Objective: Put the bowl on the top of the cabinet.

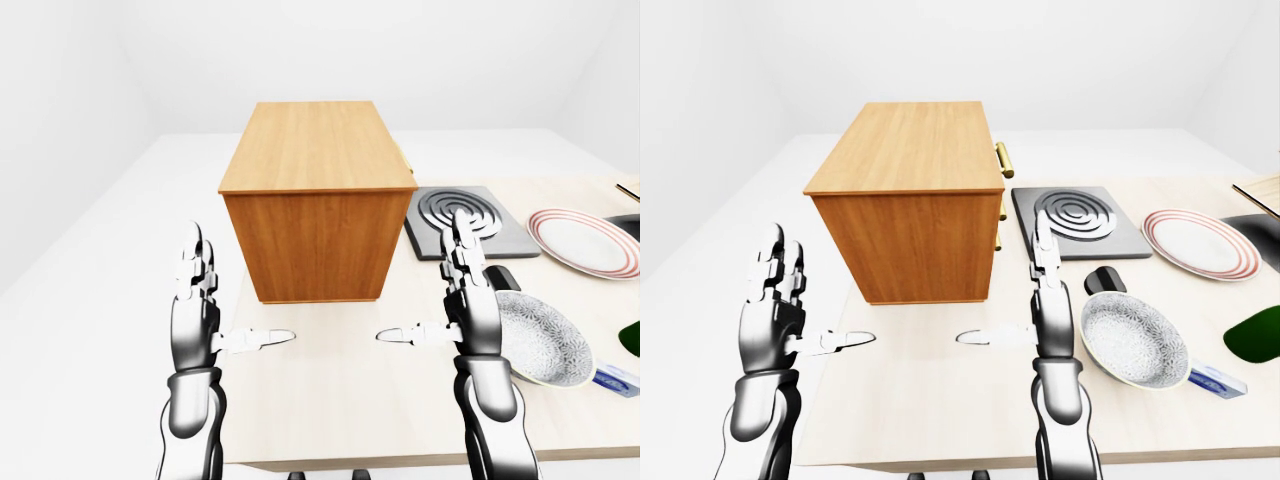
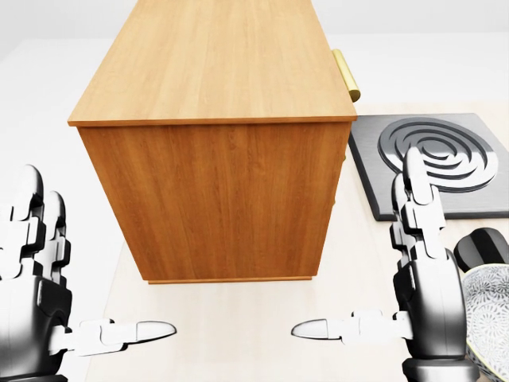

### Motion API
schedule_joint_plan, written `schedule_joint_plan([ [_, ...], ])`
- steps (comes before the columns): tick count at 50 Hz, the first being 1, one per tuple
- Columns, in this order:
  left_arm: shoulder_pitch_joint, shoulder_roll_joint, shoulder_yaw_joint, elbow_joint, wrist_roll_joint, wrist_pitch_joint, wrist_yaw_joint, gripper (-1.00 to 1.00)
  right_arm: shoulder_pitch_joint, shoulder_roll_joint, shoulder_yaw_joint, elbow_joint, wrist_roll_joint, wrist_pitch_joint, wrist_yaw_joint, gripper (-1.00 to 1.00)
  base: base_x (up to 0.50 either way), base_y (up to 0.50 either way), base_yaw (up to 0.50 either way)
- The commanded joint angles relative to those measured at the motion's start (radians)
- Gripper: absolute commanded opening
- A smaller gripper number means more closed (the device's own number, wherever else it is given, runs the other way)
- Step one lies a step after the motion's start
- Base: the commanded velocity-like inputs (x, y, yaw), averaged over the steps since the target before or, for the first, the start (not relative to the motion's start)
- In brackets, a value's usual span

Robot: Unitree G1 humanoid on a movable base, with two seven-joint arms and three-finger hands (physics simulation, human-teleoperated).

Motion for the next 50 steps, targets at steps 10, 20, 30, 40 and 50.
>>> schedule_joint_plan([
  [10, 0.001, 0.0, -0.004, -0.006, -0.008, 0.0, -0.006, 1.0, -0.001, 0.0, 0.001, 0.0, 0.003, 0.0, 0.002, 1.0, 0.0, 0.0, 0.0],
  [20, -0.007, 0.001, 0.002, 0.011, -0.005, 0.0, 0.001, 1.0, -0.015, -0.004, -0.02, -0.008, -0.051, 0.0, -0.016, 1.0, 0.0, 0.0, 0.0],
  [30, 0.002, -0.002, -0.004, -0.002, 0.01, 0.0, 0.01, 1.0, -0.004, -0.115, -0.426, -0.309, -0.232, 0.057, 0.301, 1.0, 0.0, 0.0, 0.0],
  [40, 0.003, -0.001, -0.007, 0.005, 0.013, 0.0, 0.014, 1.0, 0.021, -0.057, -0.537, -0.292, -0.263, 0.0, 0.422, 1.0, 0.0, 0.0, 0.0],
  [50, 0.005, 0.0, -0.01, -0.005, 0.015, 0.0, 0.015, 1.0, 0.051, -0.027, -0.618, -0.368, -0.255, 0.0, 0.556, 1.0, 0.0, 0.0, 0.0],
])
